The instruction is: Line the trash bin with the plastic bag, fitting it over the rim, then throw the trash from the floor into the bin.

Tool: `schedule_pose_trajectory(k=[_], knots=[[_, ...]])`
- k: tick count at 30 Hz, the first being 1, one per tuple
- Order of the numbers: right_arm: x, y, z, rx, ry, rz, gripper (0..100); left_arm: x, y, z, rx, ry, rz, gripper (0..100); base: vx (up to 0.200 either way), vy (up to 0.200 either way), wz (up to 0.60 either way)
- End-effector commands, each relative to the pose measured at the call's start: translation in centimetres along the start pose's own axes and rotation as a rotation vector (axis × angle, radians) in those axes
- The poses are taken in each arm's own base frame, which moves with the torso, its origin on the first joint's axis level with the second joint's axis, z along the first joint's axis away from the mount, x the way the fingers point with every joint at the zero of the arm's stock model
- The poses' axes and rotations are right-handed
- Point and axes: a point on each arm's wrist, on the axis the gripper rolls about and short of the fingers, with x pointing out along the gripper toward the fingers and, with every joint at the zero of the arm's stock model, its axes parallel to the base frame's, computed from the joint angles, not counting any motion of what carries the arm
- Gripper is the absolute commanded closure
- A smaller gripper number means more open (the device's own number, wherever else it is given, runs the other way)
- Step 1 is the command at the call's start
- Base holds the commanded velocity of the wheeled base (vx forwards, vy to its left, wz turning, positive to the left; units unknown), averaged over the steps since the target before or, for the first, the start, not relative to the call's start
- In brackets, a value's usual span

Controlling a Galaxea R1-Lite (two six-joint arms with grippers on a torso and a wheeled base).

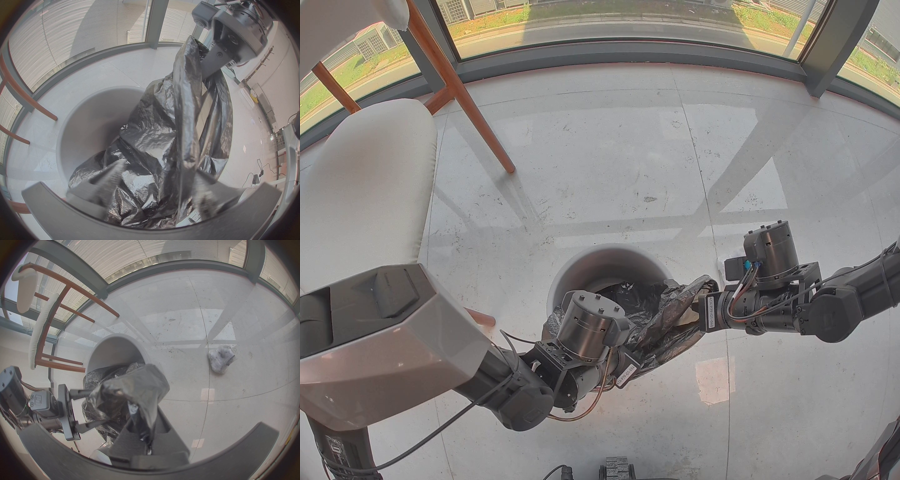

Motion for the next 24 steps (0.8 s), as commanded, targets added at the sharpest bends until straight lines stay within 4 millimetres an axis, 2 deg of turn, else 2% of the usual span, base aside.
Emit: schedule_pose_trajectory(k=[1,4,7,13,18,24], knots=[[0.0,0.0,0.1,0.002,-0.003,0.000,100,-0.1,0.2,-0.4,0.000,0.015,0.003,100,0.000,0.000,0.00],[-0.1,0.0,0.4,0.004,-0.014,0.001,100,0.1,1.3,-0.2,-0.018,0.006,0.025,100,0.000,0.000,0.00],[-0.2,-0.1,0.5,0.002,-0.019,0.000,100,-0.2,2.5,1.2,-0.038,-0.037,0.051,100,0.000,0.000,0.00],[-0.5,0.2,1.4,0.003,-0.050,0.021,100,-0.2,4.6,5.5,-0.056,-0.109,0.085,100,0.000,0.000,0.00],[-0.9,0.6,2.6,0.001,-0.086,0.059,100,-1.6,6.7,9.7,-0.064,-0.123,0.105,100,0.000,0.000,0.00],[-1.0,1.0,3.7,0.001,-0.116,0.099,100,-2.0,9.2,12.3,-0.074,-0.162,0.143,100,0.000,0.000,0.00]])
